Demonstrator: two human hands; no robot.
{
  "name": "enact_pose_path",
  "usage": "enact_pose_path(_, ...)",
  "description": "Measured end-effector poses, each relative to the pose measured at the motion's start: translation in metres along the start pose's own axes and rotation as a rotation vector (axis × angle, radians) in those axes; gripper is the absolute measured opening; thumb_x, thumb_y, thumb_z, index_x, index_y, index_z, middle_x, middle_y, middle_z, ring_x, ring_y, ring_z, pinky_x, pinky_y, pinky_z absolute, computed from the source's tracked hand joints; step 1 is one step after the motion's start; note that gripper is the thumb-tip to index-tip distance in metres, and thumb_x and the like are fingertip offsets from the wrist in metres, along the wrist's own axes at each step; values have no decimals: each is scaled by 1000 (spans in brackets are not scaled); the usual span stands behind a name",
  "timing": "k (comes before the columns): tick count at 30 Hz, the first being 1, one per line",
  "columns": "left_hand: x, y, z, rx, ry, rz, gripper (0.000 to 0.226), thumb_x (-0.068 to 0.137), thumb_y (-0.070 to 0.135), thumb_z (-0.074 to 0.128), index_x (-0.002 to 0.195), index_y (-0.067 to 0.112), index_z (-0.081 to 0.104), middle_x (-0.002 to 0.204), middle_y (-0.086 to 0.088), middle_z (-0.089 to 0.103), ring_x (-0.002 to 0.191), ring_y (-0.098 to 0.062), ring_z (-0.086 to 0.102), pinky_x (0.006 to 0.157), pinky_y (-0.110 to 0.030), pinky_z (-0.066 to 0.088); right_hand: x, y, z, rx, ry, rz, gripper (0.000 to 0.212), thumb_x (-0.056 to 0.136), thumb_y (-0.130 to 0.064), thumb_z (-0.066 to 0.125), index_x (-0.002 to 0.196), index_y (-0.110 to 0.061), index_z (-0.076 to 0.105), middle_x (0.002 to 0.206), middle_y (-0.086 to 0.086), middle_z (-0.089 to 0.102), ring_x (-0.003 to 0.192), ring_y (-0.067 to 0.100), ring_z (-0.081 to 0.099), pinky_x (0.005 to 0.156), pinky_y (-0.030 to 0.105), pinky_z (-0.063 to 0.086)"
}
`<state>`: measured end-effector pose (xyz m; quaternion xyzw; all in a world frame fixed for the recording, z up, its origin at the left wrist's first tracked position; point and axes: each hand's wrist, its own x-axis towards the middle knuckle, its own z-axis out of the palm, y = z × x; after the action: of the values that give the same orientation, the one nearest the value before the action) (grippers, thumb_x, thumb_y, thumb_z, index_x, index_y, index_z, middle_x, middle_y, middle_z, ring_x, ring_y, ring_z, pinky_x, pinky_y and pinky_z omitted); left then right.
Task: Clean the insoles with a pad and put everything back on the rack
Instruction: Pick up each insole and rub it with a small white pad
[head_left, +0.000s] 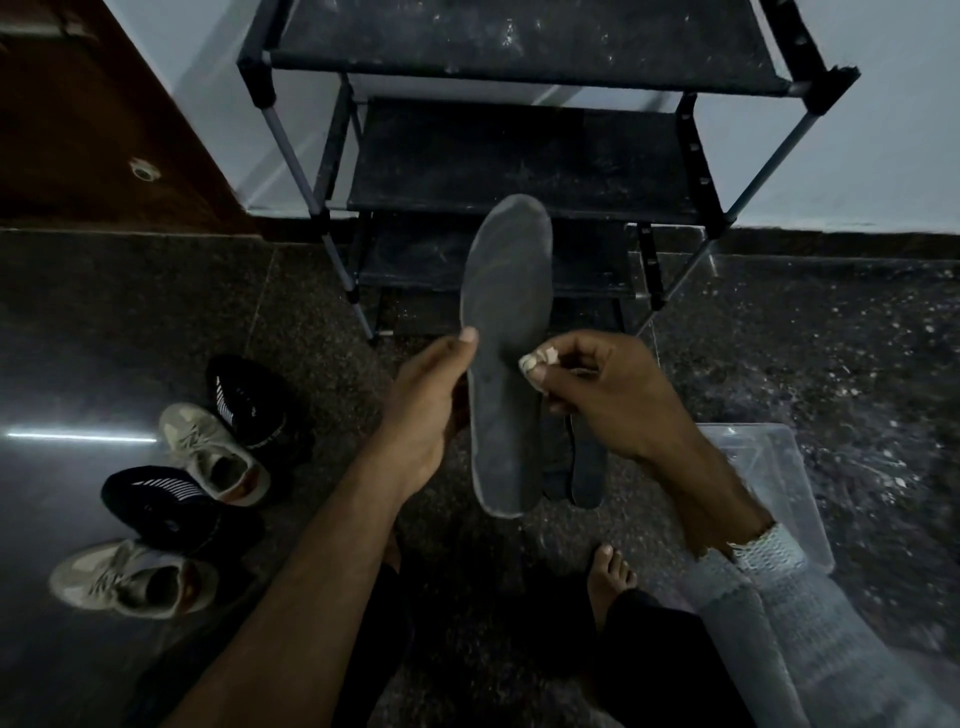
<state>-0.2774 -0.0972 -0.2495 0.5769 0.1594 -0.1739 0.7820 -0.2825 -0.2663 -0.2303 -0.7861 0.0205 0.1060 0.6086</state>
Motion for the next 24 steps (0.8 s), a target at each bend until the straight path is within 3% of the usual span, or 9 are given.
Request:
enact_pose_path(5, -1, -7, -4, 185, -45, 39, 14, 94, 16, 57, 94, 10, 70, 89, -2, 74, 85, -15, 70, 69, -26, 56, 8, 10, -4, 21, 83, -2, 11, 88, -10, 68, 92, 0, 70, 80, 4, 69, 63, -1, 62, 55, 14, 51)
enact_pose_path(9, 3, -13, -9, 256, -7, 49, 14, 95, 14, 58, 88, 17, 70, 81, 7, 74, 79, -5, 70, 66, -23, 55, 13, 21, 2, 32, 85, 25, 13, 88, -12, 69, 93, 0, 70, 83, 6, 70, 68, 4, 65, 58, 17, 54)
enact_pose_path(12, 6, -16, -13, 263, 40, 46, 14, 95, 16, 59, 88, 18, 70, 82, 7, 75, 80, -6, 70, 73, -29, 57, 15, 28, 8, 78, 71, 60, 8, 88, -11, 68, 92, -3, 69, 85, 7, 70, 72, 5, 67, 60, 20, 56)
enact_pose_path(17, 18, -26, -26, 250, 129, 19, 12, 93, 20, 61, 98, 15, 71, 99, -5, 74, 97, -21, 69, 88, -43, 54, 18, 42, 22, 127, 23, 126, 3, 88, -9, 68, 85, -10, 68, 74, 2, 68, 61, 2, 65, 58, 18, 55)
enact_pose_path(24, 45, -53, -40, 210, 107, -72, 15, 95, 19, 59, 90, 12, 71, 83, -2, 75, 78, -13, 71, 65, -26, 57, 30, 76, 38, 36, 101, 99, 8, 86, -11, 71, 78, -12, 69, 75, 0, 69, 62, 2, 65, 57, 19, 54)
